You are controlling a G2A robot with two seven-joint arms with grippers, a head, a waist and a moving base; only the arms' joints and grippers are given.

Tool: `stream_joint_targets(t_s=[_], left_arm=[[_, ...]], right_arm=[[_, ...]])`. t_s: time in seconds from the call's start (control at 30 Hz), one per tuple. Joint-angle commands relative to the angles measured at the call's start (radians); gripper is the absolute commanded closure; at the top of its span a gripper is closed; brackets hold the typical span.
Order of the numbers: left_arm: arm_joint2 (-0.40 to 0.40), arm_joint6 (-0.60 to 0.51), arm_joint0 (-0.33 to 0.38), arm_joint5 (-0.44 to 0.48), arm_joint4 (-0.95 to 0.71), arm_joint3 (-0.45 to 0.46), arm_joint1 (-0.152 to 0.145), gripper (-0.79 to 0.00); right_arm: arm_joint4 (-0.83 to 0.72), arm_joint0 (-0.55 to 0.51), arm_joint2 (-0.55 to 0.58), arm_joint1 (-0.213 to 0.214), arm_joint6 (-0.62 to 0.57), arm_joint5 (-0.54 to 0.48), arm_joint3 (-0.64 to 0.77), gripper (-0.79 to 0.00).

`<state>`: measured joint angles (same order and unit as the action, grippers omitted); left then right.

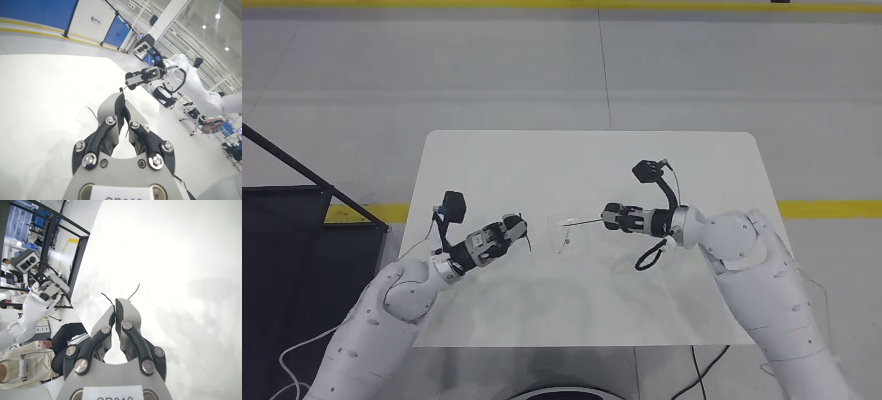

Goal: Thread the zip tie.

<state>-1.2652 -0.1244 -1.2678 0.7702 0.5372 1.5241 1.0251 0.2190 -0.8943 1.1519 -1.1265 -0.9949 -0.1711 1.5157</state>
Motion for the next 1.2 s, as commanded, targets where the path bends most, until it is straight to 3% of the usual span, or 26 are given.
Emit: stream_joint_targets(t_s=[0.0, 0.27, 0.4, 0.77, 0.87, 1.17], left_arm=[[0.016, 0.127, -0.022, -0.041, 0.166, 0.025, 0.008, 0.000], [0.080, 0.452, -0.072, -0.160, 0.513, 0.052, 0.031, 0.000], [0.086, 0.467, -0.074, -0.165, 0.526, 0.050, 0.033, 0.000], [0.086, 0.467, -0.074, -0.165, 0.526, 0.050, 0.033, 0.000], [0.104, 0.454, -0.076, -0.213, 0.552, 0.074, 0.039, 0.000], [0.184, 0.653, -0.045, -0.336, 0.646, 0.022, 0.071, 0.000]], right_arm=[[-0.058, -0.046, 0.046, 0.010, -0.025, -0.027, 0.037, 0.000], [-0.127, -0.191, 0.174, 0.041, -0.047, -0.023, 0.166, 0.000], [-0.147, -0.243, 0.206, 0.050, -0.072, 0.014, 0.218, 0.000], [-0.147, -0.243, 0.206, 0.050, -0.072, 0.014, 0.218, 0.000], [-0.147, -0.243, 0.206, 0.050, -0.072, 0.014, 0.218, 0.000], [-0.184, -0.213, 0.149, 0.041, 0.006, 0.076, 0.208, 0.000]])
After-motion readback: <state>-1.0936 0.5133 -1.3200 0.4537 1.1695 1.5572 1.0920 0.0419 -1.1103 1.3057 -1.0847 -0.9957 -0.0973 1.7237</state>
